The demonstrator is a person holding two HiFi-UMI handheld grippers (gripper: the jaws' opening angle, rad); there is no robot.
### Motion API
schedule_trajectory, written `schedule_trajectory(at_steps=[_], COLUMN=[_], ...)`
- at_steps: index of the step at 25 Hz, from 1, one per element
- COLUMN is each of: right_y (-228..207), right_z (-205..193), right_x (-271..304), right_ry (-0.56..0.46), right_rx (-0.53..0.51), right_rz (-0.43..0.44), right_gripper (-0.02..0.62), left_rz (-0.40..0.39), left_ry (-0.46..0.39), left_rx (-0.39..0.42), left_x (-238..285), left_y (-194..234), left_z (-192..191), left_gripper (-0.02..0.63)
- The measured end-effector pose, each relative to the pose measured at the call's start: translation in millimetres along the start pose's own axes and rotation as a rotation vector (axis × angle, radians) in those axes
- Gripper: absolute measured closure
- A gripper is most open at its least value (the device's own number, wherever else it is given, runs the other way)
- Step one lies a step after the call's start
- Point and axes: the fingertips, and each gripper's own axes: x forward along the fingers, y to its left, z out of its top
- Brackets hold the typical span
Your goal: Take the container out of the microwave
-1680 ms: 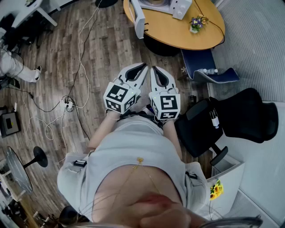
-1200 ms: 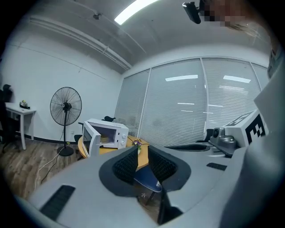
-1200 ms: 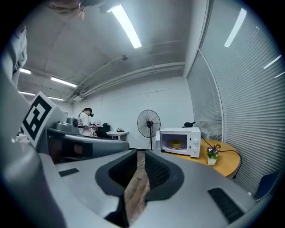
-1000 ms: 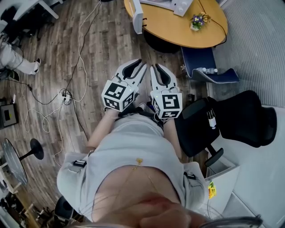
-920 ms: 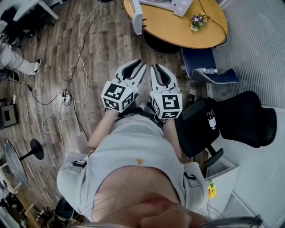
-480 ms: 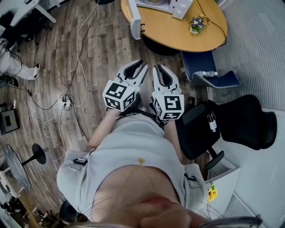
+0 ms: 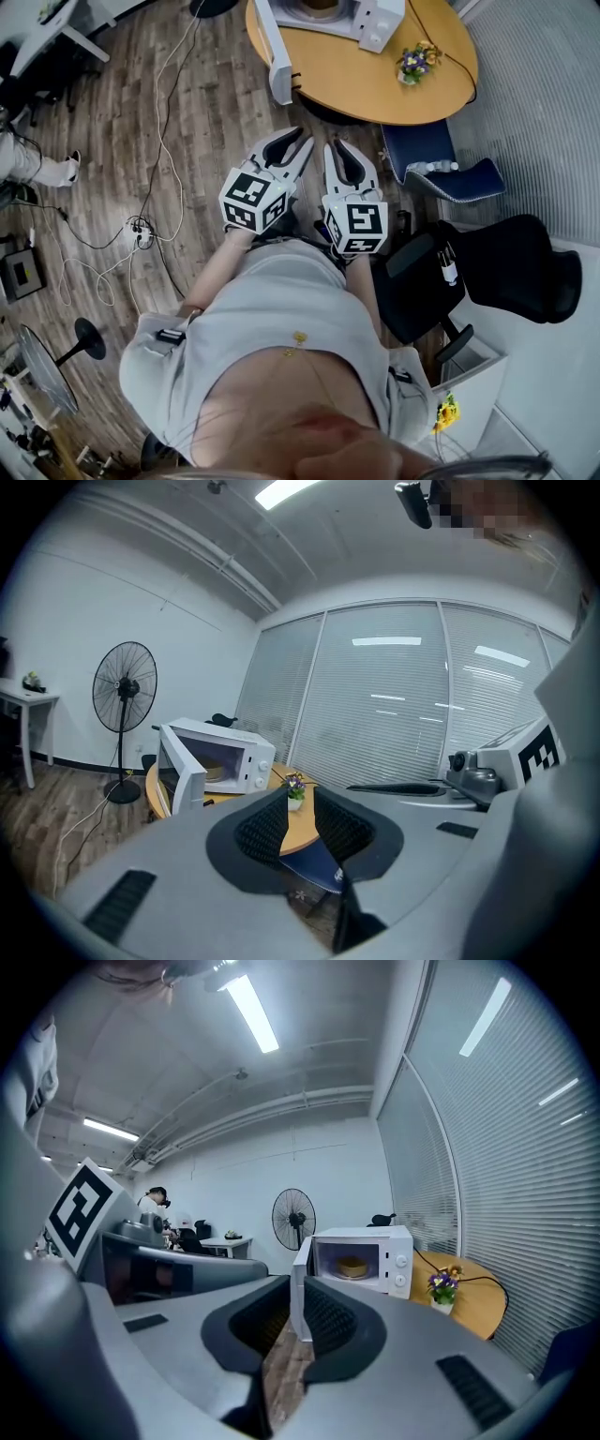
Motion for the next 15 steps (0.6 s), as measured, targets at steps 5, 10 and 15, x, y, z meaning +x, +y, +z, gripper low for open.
schedule_trajectory(at_steps=[5,10,15], right_y=[-8.9,-16.1,-16.3], right_z=[0.4,3.9,9.4], right_x=[23.0,44.1,67.9], right_ry=[0.013,0.022,0.026], right_rx=[0.005,0.014,0.008], right_rz=[-0.011,-0.029,-0.043], right_gripper=[0.539,0.538,0.539], left_rz=[-0.012,-0.028,-0.045], left_ry=[0.016,0.029,0.034], left_rx=[-0.008,-0.020,-0.027], left_x=[18.2,32.8,42.7], left_y=[17.8,34.6,55.0], left_z=[2.0,4.7,10.1], left_gripper=[0.519,0.518,0.518])
